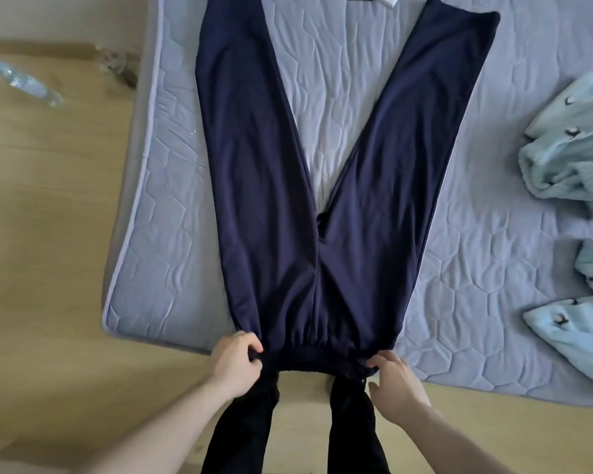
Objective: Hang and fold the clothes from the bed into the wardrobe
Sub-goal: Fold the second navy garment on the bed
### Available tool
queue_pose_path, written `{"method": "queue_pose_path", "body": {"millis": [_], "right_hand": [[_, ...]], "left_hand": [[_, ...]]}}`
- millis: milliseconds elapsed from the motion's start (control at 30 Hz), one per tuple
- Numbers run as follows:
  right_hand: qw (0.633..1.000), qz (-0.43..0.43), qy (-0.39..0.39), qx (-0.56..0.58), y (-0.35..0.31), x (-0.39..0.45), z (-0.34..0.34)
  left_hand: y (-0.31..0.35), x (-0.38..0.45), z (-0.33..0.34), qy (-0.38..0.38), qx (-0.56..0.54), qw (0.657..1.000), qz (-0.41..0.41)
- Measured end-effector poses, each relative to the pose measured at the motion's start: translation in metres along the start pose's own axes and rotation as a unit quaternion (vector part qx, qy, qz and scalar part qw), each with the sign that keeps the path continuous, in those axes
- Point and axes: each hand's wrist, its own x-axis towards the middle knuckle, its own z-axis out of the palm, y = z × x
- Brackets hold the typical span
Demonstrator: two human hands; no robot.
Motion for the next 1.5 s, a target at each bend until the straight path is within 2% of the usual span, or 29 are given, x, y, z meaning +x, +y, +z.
{"method": "queue_pose_path", "body": {"millis": [67,133,233,300,367,500,567,600,700,833,967,1167,1333,1433,1500], "right_hand": [[1.0,-0.008,0.023,0.014,-0.005,0.006,-0.008],[0.998,-0.022,0.054,0.032,-0.012,0.016,-0.019],[0.994,-0.028,0.085,0.063,-0.023,0.036,-0.029],[0.992,-0.003,0.08,0.101,-0.028,0.05,-0.03],[0.989,0.027,0.052,0.138,-0.031,0.06,-0.025],[0.986,0.039,0.009,0.164,-0.03,0.065,-0.012],[0.986,0.034,0.004,0.161,-0.026,0.062,-0.01],[0.986,0.035,0.004,0.163,-0.024,0.059,-0.011],[0.983,0.038,0.013,0.178,-0.014,0.05,-0.022],[0.971,0.057,0.056,0.223,0.002,0.045,-0.05],[0.934,0.1,0.101,0.327,0.022,0.043,-0.089],[0.889,0.154,0.16,0.401,0.053,0.052,-0.132],[0.882,0.162,0.162,0.412,0.068,0.064,-0.137],[0.894,0.157,0.145,0.394,0.069,0.073,-0.131],[0.902,0.144,0.143,0.382,0.064,0.08,-0.13]], "left_hand": [[-0.001,0.009,-0.007,0.063,-0.078,0.993,-0.069],[-0.004,0.02,-0.014,0.081,-0.139,0.976,-0.148],[-0.013,0.04,-0.017,0.018,-0.186,0.954,-0.234],[-0.016,0.049,-0.014,-0.057,-0.226,0.937,-0.261],[-0.017,0.054,-0.005,-0.085,-0.254,0.927,-0.264],[-0.007,0.057,0.009,0.004,-0.29,0.922,-0.258],[0.007,0.05,0.007,0.056,-0.299,0.922,-0.239],[0.014,0.044,0.006,0.079,-0.28,0.933,-0.213],[0.039,0.023,0.003,0.145,-0.205,0.965,-0.083],[0.086,0.005,-0.008,0.15,-0.241,0.958,0.051],[0.145,-0.002,-0.016,0.102,-0.215,0.958,0.158],[0.223,0.003,-0.002,0.007,-0.036,0.961,0.273],[0.257,0.018,0.031,-0.125,0.091,0.95,0.271],[0.254,0.038,0.041,-0.252,0.11,0.933,0.232],[0.243,0.054,0.038,-0.292,0.111,0.924,0.223]]}}
